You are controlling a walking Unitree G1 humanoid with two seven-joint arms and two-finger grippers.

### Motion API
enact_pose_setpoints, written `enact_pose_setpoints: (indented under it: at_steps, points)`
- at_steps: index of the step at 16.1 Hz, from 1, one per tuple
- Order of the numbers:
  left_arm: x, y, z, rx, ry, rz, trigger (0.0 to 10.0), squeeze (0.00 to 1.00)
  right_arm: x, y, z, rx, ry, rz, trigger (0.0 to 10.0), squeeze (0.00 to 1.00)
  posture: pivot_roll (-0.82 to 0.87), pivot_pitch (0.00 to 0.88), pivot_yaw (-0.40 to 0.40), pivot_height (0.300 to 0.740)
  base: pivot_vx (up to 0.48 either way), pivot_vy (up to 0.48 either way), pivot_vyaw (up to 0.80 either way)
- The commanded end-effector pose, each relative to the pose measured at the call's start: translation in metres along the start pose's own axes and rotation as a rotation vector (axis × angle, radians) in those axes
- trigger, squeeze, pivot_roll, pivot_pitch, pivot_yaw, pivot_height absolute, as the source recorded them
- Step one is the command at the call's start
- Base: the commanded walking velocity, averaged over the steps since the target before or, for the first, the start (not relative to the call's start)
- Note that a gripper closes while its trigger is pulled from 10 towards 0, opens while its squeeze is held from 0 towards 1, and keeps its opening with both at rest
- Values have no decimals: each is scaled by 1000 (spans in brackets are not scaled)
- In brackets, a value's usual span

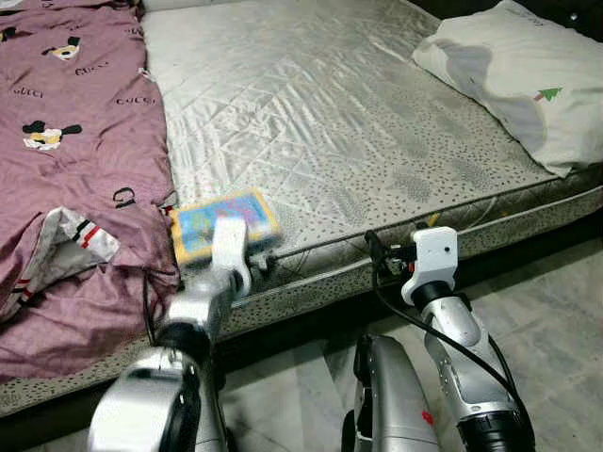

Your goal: Clean up the room

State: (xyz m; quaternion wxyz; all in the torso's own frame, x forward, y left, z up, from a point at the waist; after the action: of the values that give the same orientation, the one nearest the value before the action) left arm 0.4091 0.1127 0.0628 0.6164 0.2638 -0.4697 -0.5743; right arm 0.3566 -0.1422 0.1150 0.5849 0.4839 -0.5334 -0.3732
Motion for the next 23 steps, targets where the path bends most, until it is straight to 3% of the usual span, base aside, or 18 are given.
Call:
enact_pose_setpoints:
  at_steps: [1, 4, 7, 9, 10, 12, 15, 18, 19, 20, 22, 23]
  points:
    - [-2, 15, 0, 61, 5, 5, 10000, 0, 2, -2, 2, -6, -14, 5, 10000, 0, -52, 69, 4, 511, 0, 0, 0]
    - [5, 25, 3, 177, -14, 14, 10000, 0, 3, -2, 1, -8, -16, 6, 10000, 0, -47, 68, 2, 511, 0, 0, 0]
    - [-1, 37, 10, 288, 21, 0, 10000, 0, -1, -3, 0, -11, -9, 3, 10000, 0, -31, 64, -4, 511, 0, 0, 0]
    - [-3, 29, 8, 240, 12, -3, 10000, 0, -3, -2, -2, -9, -5, -1, 10000, 0, -29, 63, -4, 511, 0, 0, 0]
    - [7, 11, 3, 115, -80, -26, 10000, 0, -4, -1, -3, -6, -2, -3, 10000, 0, -27, 62, -5, 511, 0, 0, 0]
    - [17, 9, -1, 47, -155, 45, 10000, 0, -4, 0, -3, -4, -3, -4, 10000, 0, -33, 61, -2, 511, 0, 0, 0]
    - [31, 38, -4, 107, -208, 120, 10000, 0, -3, 1, -3, -2, -12, -2, 10000, 0, -43, 60, 1, 511, 0, 0, 0]
    - [45, 68, -2, 191, -261, 128, 10000, 0, -2, 1, -2, 1, -16, 0, 10000, 0, -43, 60, 1, 511, 0, 0, 0]
    - [58, 76, 0, 214, -336, 117, 10000, 0, -2, 1, -1, 1, -18, -1, 10000, 0, -49, 60, 4, 511, 0, 0, 0]
    - [78, 74, 4, 200, -459, 41, 10000, 0, -2, 1, -2, 0, -20, 1, 10000, 0, -46, 60, 3, 511, 0, 0, 0]
    - [94, 61, 8, 183, -534, -125, 10000, 0, -3, 1, -3, 2, -20, -1, 10000, 0, -40, 60, 1, 511, 0, 0, 0]
    - [96, 60, 8, 193, -537, -132, 10000, 0, -4, 2, -3, 4, -20, -6, 10000, 0, -40, 60, 1, 511, 0, 0, 0]
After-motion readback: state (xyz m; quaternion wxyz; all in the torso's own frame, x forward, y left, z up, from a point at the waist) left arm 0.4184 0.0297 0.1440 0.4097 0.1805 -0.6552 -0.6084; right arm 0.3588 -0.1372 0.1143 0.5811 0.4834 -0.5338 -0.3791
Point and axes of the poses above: a point about 5 cm out from each wrist's last joint towards the gripper, its own z axis pointing back from the gripper into the wrist, its own y axis along the axis of the wrist's last joint, x = y × z, the point moved 5 cm from there along -z, pointing out of the wrist towards the gripper, and after that the axes turned 10 degrees about z, right-handed, at the moved point
